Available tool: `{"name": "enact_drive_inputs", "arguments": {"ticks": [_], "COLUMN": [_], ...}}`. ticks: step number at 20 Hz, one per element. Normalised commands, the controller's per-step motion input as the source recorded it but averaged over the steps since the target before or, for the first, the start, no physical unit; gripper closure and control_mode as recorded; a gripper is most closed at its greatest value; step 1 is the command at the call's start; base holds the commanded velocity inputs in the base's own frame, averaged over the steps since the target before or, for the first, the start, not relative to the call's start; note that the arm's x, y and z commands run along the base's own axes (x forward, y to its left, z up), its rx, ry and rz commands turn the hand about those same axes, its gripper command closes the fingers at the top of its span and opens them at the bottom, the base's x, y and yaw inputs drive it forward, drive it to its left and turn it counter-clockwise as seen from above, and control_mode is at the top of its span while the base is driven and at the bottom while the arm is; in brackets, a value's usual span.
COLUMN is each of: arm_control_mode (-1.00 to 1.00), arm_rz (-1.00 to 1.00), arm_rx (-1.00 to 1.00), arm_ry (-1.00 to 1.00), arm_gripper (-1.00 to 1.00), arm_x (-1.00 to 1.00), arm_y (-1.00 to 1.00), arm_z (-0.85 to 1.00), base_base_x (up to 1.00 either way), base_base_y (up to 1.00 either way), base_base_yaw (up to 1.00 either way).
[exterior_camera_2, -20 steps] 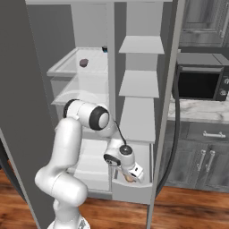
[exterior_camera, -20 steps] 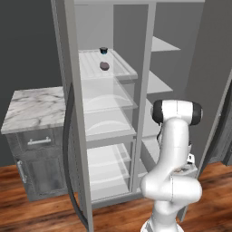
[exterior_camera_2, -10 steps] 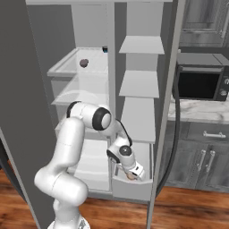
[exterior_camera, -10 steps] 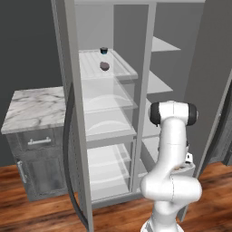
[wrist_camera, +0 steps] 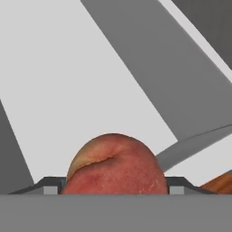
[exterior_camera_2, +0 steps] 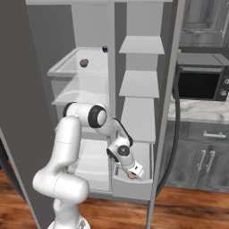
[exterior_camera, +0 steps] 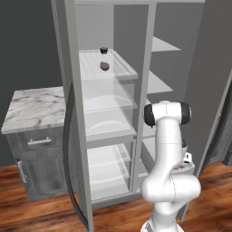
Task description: Take the eggplant and peach from the fridge shelf and place them in the freezer drawer to begin freezing them.
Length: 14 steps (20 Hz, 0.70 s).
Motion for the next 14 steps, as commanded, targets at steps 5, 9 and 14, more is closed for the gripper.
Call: {"name": "enact_drive_inputs", "arguments": {"ticks": [5, 9, 14], "arm_control_mode": [-1.00, -1.00, -1.00], "arm_rz": [0.00, -0.02, -0.01], "arm_rx": [0.00, 0.00, 0.00], "arm_ry": [0.00, -0.02, -0.02], "arm_gripper": [-1.00, -1.00, -1.00], "arm_x": [0.00, 0.00, 0.00], "arm_y": [0.00, 0.04, 0.19], "arm_z": [0.02, 0.26, 0.50], "base_base_x": [0.00, 0.00, 0.00], "base_base_y": [0.00, 0.00, 0.00], "base_base_yaw": [0.00, 0.00, 0.00]}}
